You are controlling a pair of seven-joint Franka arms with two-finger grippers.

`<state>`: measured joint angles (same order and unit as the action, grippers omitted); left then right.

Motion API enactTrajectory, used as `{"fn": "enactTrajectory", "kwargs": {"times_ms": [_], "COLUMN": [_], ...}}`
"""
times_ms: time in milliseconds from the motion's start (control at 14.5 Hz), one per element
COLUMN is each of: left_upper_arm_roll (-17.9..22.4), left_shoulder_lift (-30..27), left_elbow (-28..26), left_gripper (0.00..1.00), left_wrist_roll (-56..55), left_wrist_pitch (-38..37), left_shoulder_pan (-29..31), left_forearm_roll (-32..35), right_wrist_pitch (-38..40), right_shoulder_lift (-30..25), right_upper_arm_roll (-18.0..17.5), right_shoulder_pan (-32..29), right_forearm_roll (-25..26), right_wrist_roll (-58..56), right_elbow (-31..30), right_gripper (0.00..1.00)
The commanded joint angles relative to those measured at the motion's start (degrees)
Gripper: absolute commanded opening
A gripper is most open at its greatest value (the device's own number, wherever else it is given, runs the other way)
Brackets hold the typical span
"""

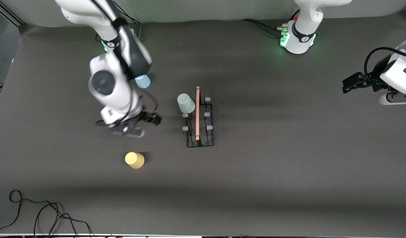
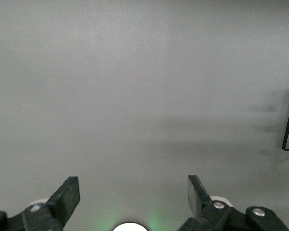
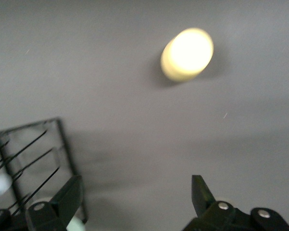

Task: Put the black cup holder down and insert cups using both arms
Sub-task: 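Move the right gripper to the yellow cup and grasp it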

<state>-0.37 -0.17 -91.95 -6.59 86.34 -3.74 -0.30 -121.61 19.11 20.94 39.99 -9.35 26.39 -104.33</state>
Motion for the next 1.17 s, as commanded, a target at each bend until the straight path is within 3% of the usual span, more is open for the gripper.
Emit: {"fn": "enactTrajectory", "kwargs": {"times_ms": [0,138,415,691,1105], "left_upper_arm_roll": [0.63,0.63,0.63,0.63,0.63], "left_shoulder_lift": [-0.62,-0.62,-0.62,-0.62,-0.62], "left_elbow": [-0.34,-0.34,-0.34,-0.42,-0.51], "left_gripper": [1.0,1.0,1.0,1.0,1.0], "left_wrist_roll": [0.62,0.62,-0.17,0.26,0.62], "left_wrist_pitch": [0.67,0.67,1.02,1.02,1.02], "left_shoulder_pan": [-0.92,-0.92,-0.92,-0.92,-0.92], "left_forearm_roll": [0.82,0.82,0.82,0.91,1.26], "right_wrist_pitch": [-1.52,-1.61,-2.74,-5.82,-8.29], "right_shoulder_lift": [8.29,13.03,21.04,24.12,27.46], "right_upper_arm_roll": [-0.02,0.07,0.15,0.07,-0.55], "right_shoulder_pan": [-5.26,-7.9,-10.19,-12.3,-12.57], "right_forearm_roll": [-8.8,-14.54,-14.74,-15.09,-15.26], "right_wrist_roll": [-8.17,-13.45,-14.0,-19.35,-18.66], "right_elbow": [8.15,12.55,18.8,19.16,18.38], "right_gripper": [1.0,1.0,1.0,1.0,1.0]}}
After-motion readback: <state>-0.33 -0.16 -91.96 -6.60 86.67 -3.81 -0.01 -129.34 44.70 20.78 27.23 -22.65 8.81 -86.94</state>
